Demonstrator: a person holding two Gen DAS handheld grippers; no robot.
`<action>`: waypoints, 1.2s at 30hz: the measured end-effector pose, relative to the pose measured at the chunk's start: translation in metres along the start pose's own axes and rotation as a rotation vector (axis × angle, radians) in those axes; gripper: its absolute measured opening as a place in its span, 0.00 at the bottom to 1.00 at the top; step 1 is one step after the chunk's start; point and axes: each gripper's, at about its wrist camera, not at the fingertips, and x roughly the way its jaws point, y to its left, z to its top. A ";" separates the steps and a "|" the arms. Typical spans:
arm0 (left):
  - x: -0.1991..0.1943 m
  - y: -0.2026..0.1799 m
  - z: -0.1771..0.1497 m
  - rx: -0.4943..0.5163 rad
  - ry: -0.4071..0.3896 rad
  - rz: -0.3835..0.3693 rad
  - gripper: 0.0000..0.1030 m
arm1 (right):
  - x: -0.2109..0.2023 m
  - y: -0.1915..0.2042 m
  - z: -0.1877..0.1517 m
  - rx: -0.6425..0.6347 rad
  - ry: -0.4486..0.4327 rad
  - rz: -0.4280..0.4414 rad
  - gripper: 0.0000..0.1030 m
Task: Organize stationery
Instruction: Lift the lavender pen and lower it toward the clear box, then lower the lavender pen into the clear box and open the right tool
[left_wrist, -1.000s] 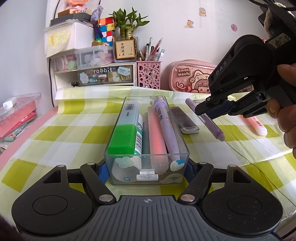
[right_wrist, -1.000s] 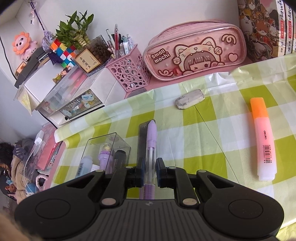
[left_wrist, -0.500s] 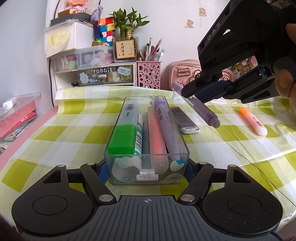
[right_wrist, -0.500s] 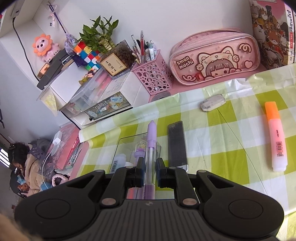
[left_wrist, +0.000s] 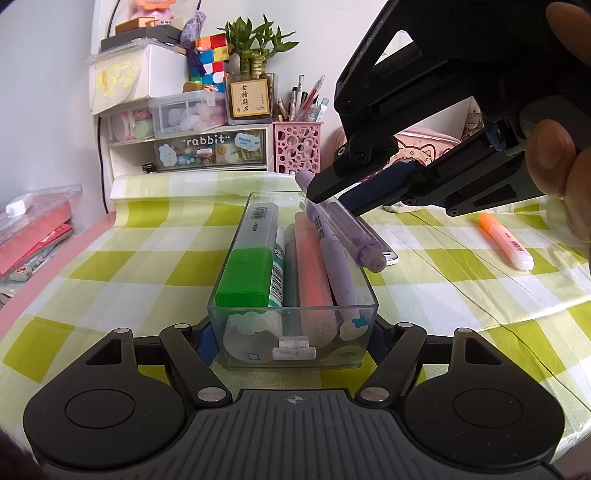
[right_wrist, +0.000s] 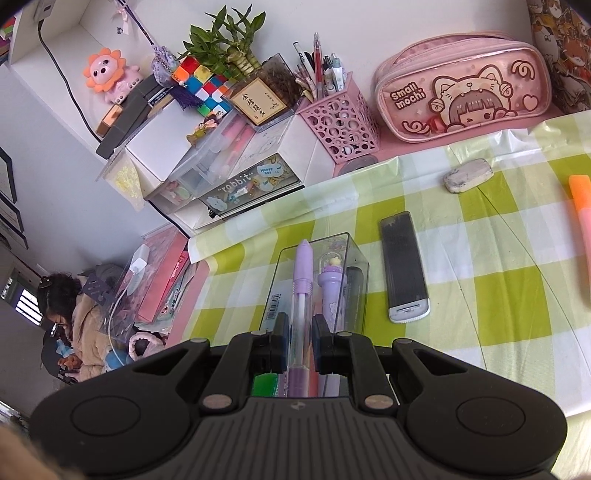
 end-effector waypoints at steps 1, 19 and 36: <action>0.000 0.000 0.000 0.000 0.000 0.000 0.71 | 0.002 0.000 0.000 0.004 0.003 0.002 0.03; 0.000 0.000 0.000 0.000 0.000 0.000 0.71 | 0.025 0.003 -0.005 0.008 0.074 0.021 0.06; 0.000 0.000 0.000 -0.001 0.000 0.000 0.71 | 0.015 0.014 -0.016 -0.135 0.081 0.034 0.04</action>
